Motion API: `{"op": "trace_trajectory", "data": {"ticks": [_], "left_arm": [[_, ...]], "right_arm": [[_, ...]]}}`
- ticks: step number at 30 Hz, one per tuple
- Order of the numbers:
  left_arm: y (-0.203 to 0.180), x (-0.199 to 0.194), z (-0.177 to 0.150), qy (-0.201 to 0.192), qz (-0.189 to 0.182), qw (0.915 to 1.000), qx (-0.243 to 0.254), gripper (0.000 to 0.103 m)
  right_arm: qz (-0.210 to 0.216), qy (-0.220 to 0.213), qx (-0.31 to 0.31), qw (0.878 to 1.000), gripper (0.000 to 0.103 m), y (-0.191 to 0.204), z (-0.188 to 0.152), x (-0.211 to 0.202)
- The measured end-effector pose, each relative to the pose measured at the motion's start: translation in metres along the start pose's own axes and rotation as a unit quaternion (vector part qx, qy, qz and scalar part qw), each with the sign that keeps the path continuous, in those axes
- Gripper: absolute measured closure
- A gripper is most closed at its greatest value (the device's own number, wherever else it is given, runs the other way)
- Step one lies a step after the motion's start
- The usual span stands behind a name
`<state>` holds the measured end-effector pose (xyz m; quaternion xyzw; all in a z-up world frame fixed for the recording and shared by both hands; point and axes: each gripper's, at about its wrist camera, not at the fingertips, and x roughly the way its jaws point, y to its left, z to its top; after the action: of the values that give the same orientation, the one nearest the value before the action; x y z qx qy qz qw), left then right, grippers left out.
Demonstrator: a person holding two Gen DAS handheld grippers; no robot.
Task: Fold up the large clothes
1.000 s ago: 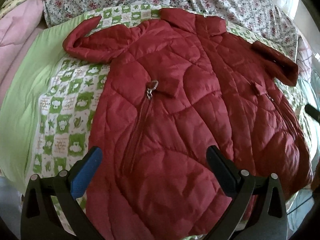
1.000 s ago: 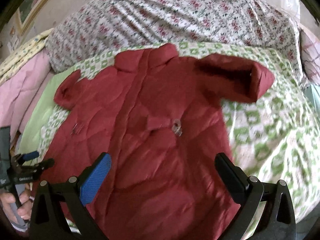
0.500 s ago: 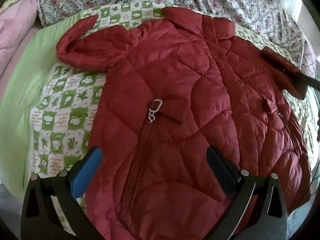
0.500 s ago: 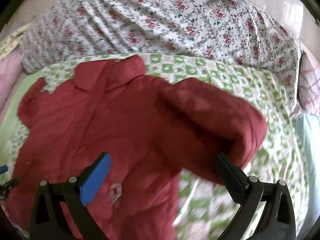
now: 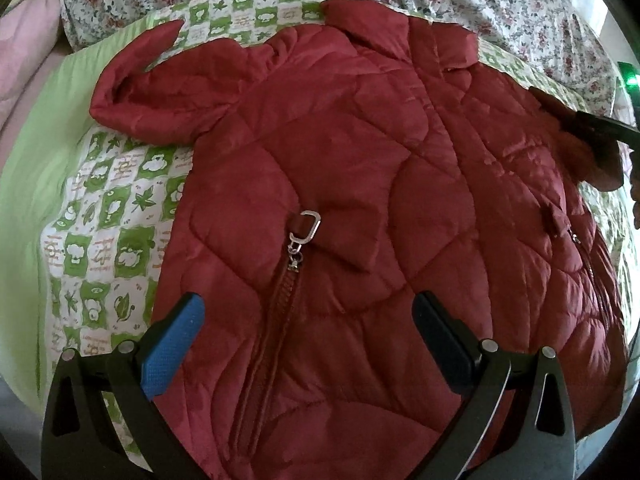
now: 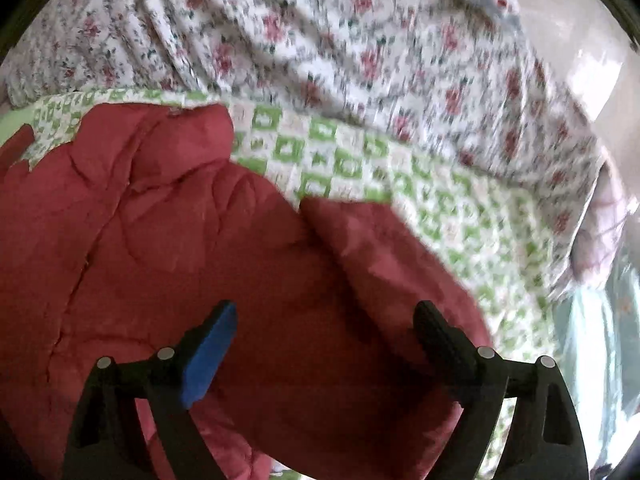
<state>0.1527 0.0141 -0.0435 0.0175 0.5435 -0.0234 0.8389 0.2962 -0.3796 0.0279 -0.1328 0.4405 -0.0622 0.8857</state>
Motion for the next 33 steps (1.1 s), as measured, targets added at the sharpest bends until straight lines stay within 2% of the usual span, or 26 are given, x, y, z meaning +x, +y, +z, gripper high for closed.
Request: {"op": "trace_trajectory", "data": {"ticks": [5,7,8,9,10,11,12,14,16,18,21,24,26,28,31,33], "left_arm": [[-0.002,0.011,0.004,0.011,-0.013,0.9998,-0.008,0.0],[-0.004,0.011,0.004,0.009,-0.014,0.9998,-0.005,0.0],[-0.004,0.01,0.004,0.007,-0.013,0.9999,-0.002,0.0],[-0.005,0.01,0.004,0.005,-0.012,0.9999,-0.001,0.0],[-0.004,0.01,0.004,0.004,-0.011,0.9999,0.0,0.0],[-0.003,0.01,0.005,0.003,-0.011,0.9999,-0.001,0.0],[-0.002,0.01,0.005,0.003,-0.01,0.9999,-0.002,0.0],[0.001,0.01,0.006,0.001,-0.011,0.9999,-0.006,0.0],[0.003,0.01,0.007,-0.001,-0.011,0.9999,-0.009,0.0],[0.004,0.011,0.007,-0.001,-0.012,0.9999,-0.012,0.0],[0.004,0.011,0.008,0.001,-0.026,0.9995,-0.017,0.0],[0.006,0.007,0.009,0.0,-0.047,0.9986,-0.024,0.0],[0.011,0.005,0.01,-0.001,-0.064,0.9975,-0.03,0.0],[0.019,0.003,0.012,0.001,-0.087,0.9954,-0.041,0.0],[0.032,0.002,0.019,0.005,-0.13,0.9896,-0.061,0.0],[0.042,0.002,0.028,0.005,-0.167,0.9829,-0.078,0.0]], "right_arm": [[-0.017,0.043,-0.027,0.999,0.013,-0.001,0.003,0.023],[-0.021,0.062,-0.011,0.998,0.014,-0.013,0.004,0.041],[-0.019,0.07,-0.001,0.997,0.023,-0.018,0.004,0.048],[-0.019,0.074,0.004,0.997,0.042,-0.022,0.003,0.052],[-0.019,0.081,0.014,0.996,0.055,-0.028,0.004,0.059],[-0.01,0.088,0.025,0.996,0.072,-0.032,0.003,0.064],[0.002,0.091,0.036,0.995,0.083,-0.035,0.002,0.065],[0.009,0.075,0.051,0.996,0.089,-0.037,0.001,0.057],[0.024,0.051,0.054,0.997,0.09,-0.029,0.001,0.039],[0.059,0.027,0.062,0.996,0.091,-0.018,0.001,0.021],[0.136,-0.011,0.068,0.988,0.092,0.011,0.002,-0.011],[0.195,-0.028,0.059,0.979,0.092,0.049,0.002,-0.028],[0.25,-0.031,0.052,0.966,0.092,0.084,0.001,-0.035],[0.283,-0.03,0.037,0.958,0.092,0.118,-0.001,-0.039],[0.308,-0.027,0.009,0.951,0.092,0.162,-0.004,-0.04],[0.33,-0.015,-0.007,0.944,0.092,0.188,-0.008,-0.036]]}}
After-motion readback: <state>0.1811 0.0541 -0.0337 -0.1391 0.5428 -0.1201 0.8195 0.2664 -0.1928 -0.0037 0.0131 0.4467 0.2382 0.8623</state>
